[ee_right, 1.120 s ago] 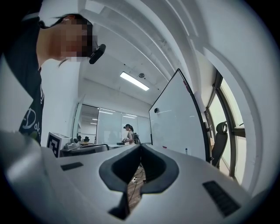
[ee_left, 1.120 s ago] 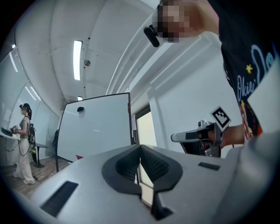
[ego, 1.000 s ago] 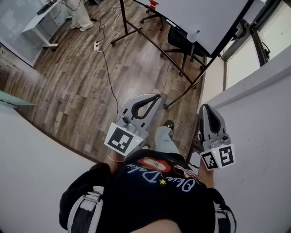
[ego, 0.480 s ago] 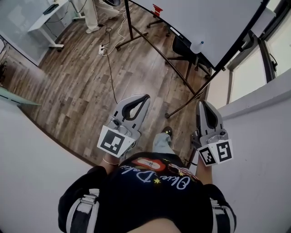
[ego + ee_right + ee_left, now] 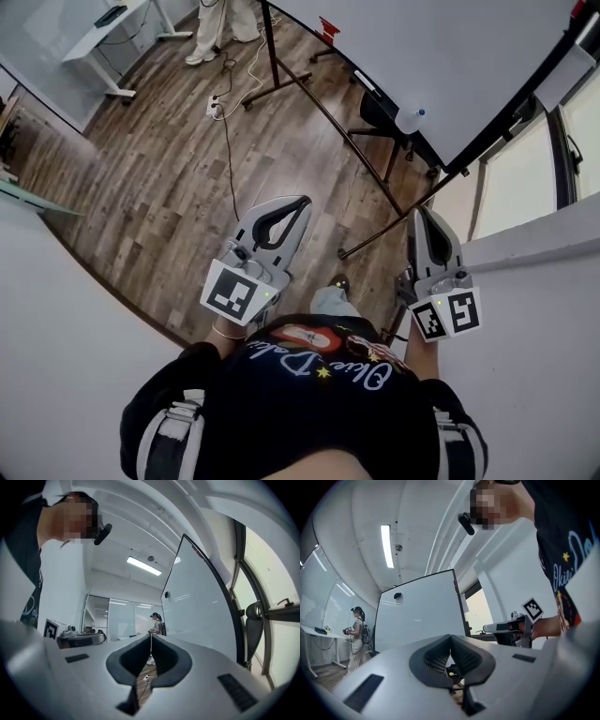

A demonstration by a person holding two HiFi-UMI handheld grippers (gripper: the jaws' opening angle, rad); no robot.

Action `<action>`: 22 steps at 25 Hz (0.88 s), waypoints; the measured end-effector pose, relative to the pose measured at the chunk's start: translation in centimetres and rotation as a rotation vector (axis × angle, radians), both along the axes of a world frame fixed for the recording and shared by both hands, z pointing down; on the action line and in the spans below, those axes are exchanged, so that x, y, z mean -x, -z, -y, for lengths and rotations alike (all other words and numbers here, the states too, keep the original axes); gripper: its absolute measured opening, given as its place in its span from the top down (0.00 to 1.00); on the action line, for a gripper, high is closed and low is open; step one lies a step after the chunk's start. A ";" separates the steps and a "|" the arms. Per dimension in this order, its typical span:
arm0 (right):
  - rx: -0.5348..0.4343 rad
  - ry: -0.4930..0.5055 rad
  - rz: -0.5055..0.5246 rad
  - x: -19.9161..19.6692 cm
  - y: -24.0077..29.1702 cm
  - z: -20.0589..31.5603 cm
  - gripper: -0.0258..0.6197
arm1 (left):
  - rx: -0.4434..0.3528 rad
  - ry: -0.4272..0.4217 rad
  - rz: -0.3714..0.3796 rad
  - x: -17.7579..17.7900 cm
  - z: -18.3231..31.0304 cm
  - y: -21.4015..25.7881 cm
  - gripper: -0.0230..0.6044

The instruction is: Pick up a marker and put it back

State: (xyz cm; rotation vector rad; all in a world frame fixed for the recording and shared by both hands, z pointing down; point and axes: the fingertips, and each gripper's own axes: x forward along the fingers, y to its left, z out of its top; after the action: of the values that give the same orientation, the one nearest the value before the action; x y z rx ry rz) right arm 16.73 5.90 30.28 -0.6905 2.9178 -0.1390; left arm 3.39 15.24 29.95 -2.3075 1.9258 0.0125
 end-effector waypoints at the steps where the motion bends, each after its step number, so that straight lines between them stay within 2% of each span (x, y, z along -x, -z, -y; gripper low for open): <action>1: -0.001 0.005 0.002 0.3 0.1 0.7 0.96 | 0.000 0.006 0.002 0.3 0.6 0.0 0.96; 10: 0.007 0.027 -0.007 1.3 -0.5 6.4 0.96 | -0.011 0.030 0.019 1.9 6.6 0.0 0.96; 22: 0.017 0.020 -0.021 0.4 -1.7 13.5 0.96 | -0.001 0.022 0.016 1.0 14.0 -1.4 0.96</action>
State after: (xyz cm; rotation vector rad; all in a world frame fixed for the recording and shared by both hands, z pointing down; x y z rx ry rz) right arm 16.28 -7.62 31.99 -0.6694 2.9474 -0.1598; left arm 2.37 1.20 31.35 -2.2793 1.9426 -0.0077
